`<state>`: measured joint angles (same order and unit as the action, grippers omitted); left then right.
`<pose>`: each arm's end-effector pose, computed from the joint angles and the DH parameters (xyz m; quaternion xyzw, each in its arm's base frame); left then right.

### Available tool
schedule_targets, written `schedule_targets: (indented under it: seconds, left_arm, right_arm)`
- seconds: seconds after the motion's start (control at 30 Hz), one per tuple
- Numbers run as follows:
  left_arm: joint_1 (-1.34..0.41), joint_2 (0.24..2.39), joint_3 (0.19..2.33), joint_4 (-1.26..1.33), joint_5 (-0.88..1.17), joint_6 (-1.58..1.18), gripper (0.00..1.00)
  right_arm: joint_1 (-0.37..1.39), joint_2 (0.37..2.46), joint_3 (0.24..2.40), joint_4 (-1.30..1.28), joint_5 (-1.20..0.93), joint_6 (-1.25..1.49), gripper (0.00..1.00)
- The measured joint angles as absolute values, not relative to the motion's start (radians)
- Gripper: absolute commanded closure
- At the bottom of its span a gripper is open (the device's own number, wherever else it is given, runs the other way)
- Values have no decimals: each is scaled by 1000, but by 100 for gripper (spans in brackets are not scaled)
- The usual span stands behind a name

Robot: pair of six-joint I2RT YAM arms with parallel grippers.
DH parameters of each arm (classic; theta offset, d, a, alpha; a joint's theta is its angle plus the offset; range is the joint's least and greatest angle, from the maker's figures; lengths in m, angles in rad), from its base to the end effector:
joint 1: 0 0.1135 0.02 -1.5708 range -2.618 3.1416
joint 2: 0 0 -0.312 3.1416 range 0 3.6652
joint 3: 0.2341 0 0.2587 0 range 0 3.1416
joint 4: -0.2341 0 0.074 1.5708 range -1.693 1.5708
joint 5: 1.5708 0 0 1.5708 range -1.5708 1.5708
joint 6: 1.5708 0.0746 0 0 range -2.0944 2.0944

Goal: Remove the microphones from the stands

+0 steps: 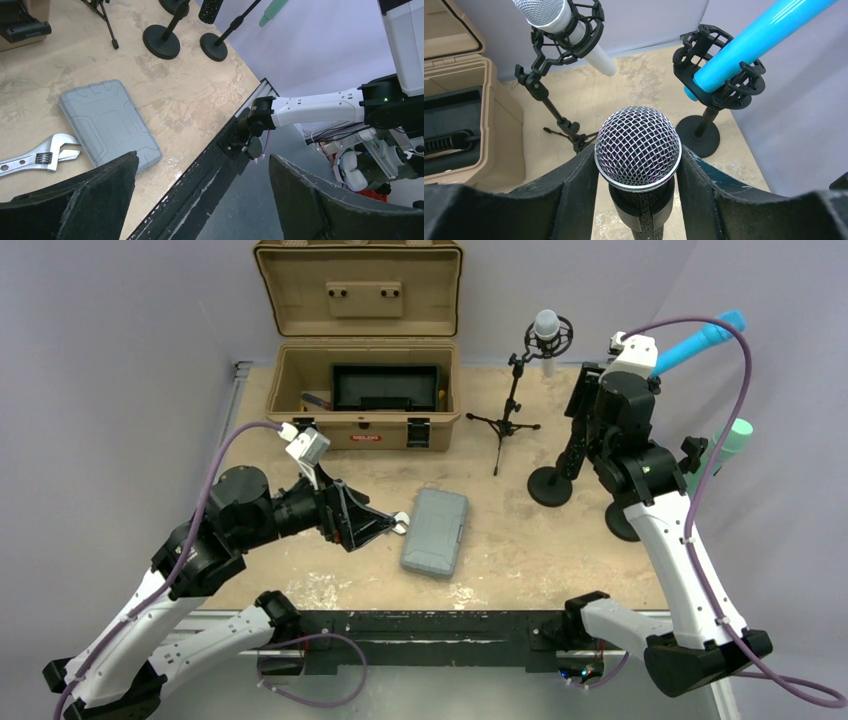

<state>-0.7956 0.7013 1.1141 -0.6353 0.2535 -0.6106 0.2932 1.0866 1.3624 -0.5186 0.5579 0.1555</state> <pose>0.0781 -0.1064 0.4385 0.1502 0.7644 -0.4757 0.4085 0.2353 0.0298 0.4829 0.1172 0.7670 -0.0796 0.6258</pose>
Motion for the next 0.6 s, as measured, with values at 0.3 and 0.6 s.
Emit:
schedule_targets:
  seconds: [0.3, 0.6]
  left_arm:
    - [-800, 714, 1114, -629, 255, -617, 0]
    - [-800, 731, 1106, -591, 281, -617, 0]
  right_arm:
    - [287, 1078, 1351, -502, 498, 111, 87]
    - [286, 971, 1328, -574, 168, 12, 100]
